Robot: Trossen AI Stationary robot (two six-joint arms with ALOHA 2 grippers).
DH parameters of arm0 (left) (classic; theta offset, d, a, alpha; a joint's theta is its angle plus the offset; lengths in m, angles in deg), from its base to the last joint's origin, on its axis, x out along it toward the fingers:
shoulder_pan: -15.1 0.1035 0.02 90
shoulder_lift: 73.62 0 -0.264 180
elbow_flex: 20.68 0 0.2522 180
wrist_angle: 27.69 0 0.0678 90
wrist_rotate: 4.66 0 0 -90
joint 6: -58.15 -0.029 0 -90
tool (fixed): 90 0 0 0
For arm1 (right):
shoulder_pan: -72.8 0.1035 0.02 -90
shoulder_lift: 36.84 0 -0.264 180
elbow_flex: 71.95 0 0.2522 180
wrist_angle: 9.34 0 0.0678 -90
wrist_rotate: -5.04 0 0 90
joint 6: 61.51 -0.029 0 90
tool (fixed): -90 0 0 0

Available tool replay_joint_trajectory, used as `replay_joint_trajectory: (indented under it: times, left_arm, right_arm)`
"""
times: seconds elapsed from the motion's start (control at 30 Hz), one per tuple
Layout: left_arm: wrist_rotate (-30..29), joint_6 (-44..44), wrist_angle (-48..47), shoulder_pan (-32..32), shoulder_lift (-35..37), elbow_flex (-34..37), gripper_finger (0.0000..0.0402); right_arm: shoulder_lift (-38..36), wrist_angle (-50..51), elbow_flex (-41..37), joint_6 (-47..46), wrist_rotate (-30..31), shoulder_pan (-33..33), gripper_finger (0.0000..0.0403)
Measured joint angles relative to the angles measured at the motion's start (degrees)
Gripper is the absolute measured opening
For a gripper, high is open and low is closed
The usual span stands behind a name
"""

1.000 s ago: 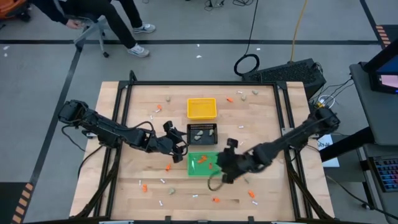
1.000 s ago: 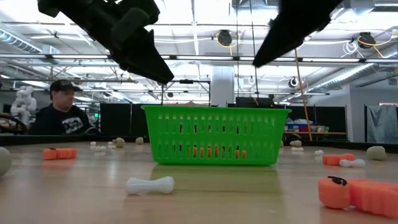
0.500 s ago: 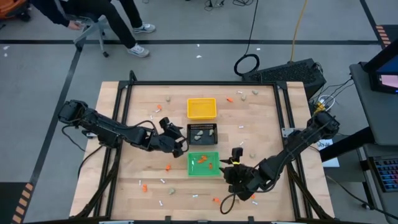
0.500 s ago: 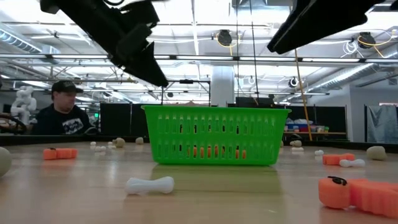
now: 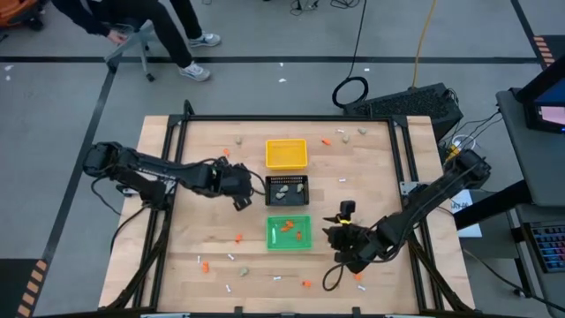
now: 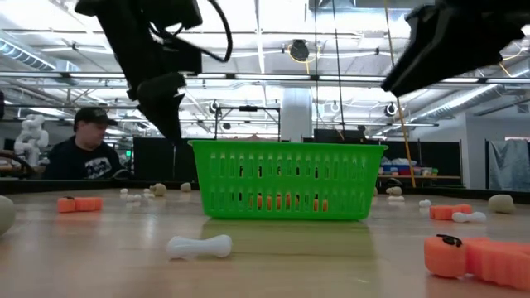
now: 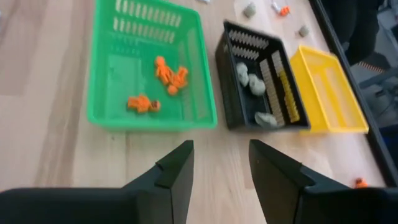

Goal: Sort Halloween decoration
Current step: Put the gray skull toy into the black basket

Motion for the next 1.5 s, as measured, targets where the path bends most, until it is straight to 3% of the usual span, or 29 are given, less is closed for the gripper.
replay_joint_trajectory:
  times: [0.17,0.33,0.5,0.6,0.9,1.2,1.5]
  left_arm:
    - [7.46,-4.08,-3.15,6.42,0.06,-0.02,0.0248]
    - [9.80,-3.58,-7.04,12.85,0.26,-0.02,0.0248]
    - [16.65,-2.32,-6.99,18.79,0.26,0.49,0.0248]
    - [20.63,-1.01,-5.04,20.00,0.25,1.21,0.0248]
    - [18.42,1.95,0.63,17.17,0.02,1.46,0.0248]
    - [15.81,-22.86,3.44,14.47,-2.38,1.57,0.0248]
    - [20.28,-33.08,2.76,16.09,-4.92,1.60,0.0248]
  right_arm:
    - [-3.67,-1.91,-5.88,-3.72,0.00,0.43,0.0139]
    - [-6.70,-4.73,-9.64,-4.20,-0.01,0.46,0.0139]
    - [-7.89,-7.02,-12.07,-3.55,0.01,0.46,0.0139]
    - [-7.78,-6.87,-12.60,-3.55,-0.04,0.46,0.0139]
    - [-7.82,-7.23,-13.04,-3.55,-0.07,0.46,0.0139]
    - [-7.81,-7.80,-13.04,-3.55,-0.24,0.46,0.0139]
    - [-7.81,-7.96,-13.04,-3.55,-0.26,0.46,0.0139]
